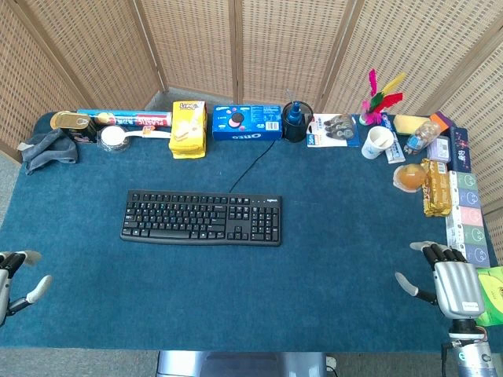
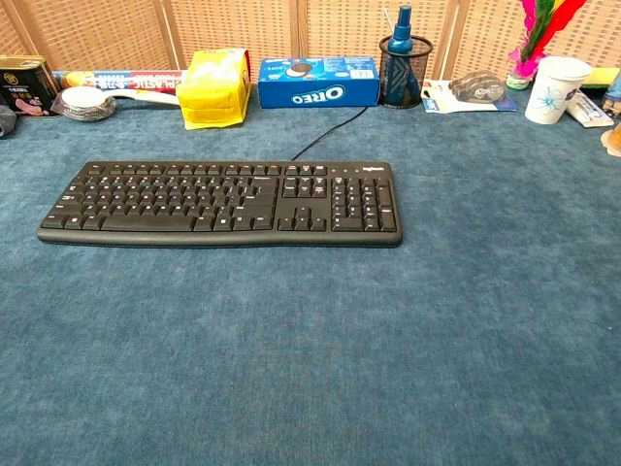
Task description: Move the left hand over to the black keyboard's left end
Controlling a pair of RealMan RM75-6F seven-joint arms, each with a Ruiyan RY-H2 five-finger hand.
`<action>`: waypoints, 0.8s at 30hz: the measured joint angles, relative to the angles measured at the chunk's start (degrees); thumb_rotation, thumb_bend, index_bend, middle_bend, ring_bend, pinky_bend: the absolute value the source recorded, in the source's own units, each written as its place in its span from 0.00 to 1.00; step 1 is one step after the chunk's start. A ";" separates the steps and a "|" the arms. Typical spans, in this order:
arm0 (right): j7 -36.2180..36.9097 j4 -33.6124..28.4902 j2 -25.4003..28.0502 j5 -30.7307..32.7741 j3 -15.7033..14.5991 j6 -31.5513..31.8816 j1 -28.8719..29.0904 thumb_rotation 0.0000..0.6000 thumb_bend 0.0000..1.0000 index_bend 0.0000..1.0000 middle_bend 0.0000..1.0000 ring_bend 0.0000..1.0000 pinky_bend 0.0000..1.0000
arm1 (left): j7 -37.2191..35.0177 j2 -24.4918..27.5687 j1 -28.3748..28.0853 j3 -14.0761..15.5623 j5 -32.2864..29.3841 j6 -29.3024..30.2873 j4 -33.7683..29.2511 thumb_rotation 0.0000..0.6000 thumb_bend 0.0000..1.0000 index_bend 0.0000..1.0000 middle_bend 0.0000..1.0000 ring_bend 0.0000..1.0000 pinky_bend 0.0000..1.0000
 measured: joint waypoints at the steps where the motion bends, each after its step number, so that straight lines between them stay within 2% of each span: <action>1: 0.08 0.10 -0.03 0.06 0.00 -0.06 0.01 0.00 0.27 0.31 0.34 0.34 0.33 | 0.13 -0.04 -0.04 0.00 0.01 -0.18 -0.03 0.00 0.14 0.35 0.44 0.33 0.25; 9: 0.72 0.67 -0.13 0.81 0.04 -0.48 -0.04 0.00 0.27 0.31 0.34 0.34 0.33 | 1.04 -0.23 -1.20 -0.84 -0.74 -2.13 -0.52 0.00 0.14 0.35 0.44 0.33 0.26; 12: 0.77 0.73 -0.15 0.80 0.09 -0.49 0.01 0.00 0.27 0.31 0.34 0.34 0.33 | 1.64 0.18 -2.22 -1.85 -0.66 -2.63 -0.86 0.00 0.14 0.35 0.44 0.34 0.30; 15: 0.79 0.63 -0.19 0.72 0.10 -0.52 0.07 0.00 0.27 0.31 0.34 0.34 0.33 | 2.83 0.41 -3.67 -3.01 -0.88 -3.73 -0.79 0.00 0.14 0.35 0.50 0.44 0.42; 19: 0.53 0.52 -0.08 0.84 0.04 -0.74 0.10 0.00 0.27 0.31 0.34 0.34 0.34 | 5.62 0.35 -6.74 -4.84 -2.06 -7.07 0.34 0.00 0.14 0.35 0.71 0.61 0.63; 24: 0.19 0.16 0.20 0.97 -0.10 -0.69 -0.09 0.00 0.27 0.31 0.34 0.36 0.34 | 9.77 -0.34 -12.36 -7.71 -6.10 -14.18 2.57 0.00 0.14 0.44 0.85 0.72 0.81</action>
